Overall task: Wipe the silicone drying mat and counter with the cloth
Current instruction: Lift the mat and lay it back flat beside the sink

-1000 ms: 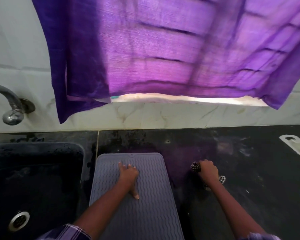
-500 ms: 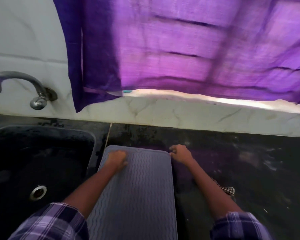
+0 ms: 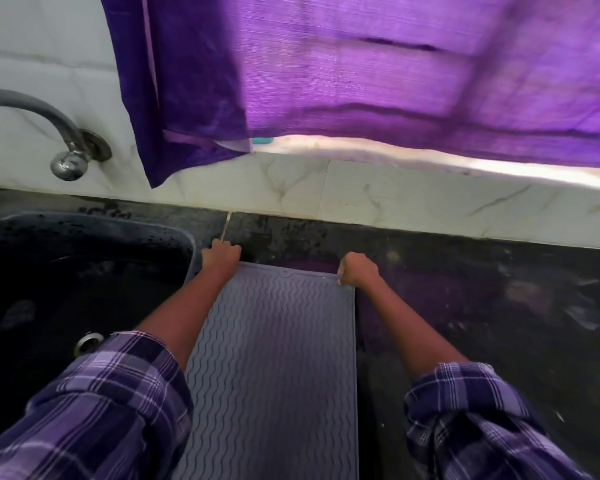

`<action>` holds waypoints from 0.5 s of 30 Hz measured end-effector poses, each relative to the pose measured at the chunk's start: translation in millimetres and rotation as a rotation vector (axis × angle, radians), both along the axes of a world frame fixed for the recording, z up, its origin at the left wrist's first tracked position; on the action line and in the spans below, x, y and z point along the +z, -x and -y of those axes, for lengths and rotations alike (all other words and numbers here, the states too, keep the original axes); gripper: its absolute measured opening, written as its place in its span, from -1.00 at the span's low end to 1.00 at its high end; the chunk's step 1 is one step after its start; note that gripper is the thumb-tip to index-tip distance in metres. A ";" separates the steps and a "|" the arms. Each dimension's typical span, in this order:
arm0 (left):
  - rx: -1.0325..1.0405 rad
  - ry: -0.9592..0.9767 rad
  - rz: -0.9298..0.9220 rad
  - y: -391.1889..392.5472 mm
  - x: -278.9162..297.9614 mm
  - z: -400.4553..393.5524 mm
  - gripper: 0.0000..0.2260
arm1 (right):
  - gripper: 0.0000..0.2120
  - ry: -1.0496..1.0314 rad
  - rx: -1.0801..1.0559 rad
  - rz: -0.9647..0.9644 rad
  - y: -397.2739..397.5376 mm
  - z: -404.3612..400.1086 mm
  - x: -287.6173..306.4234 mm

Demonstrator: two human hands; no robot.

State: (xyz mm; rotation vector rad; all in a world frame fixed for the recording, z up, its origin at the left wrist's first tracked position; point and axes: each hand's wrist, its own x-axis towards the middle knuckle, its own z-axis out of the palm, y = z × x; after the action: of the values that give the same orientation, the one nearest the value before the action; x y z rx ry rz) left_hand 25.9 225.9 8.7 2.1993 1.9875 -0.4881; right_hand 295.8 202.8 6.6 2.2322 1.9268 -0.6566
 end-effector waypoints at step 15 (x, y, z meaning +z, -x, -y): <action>-0.054 -0.362 0.091 39.5 88.9 45.6 -0.78 | -0.88 -0.526 -0.218 -0.127 31.3 77.3 96.3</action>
State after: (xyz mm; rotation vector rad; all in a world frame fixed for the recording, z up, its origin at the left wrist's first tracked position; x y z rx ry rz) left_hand -13.5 180.3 97.6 2.4310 2.1087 -0.0298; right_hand 264.5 125.4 103.0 2.8032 2.1304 -0.3436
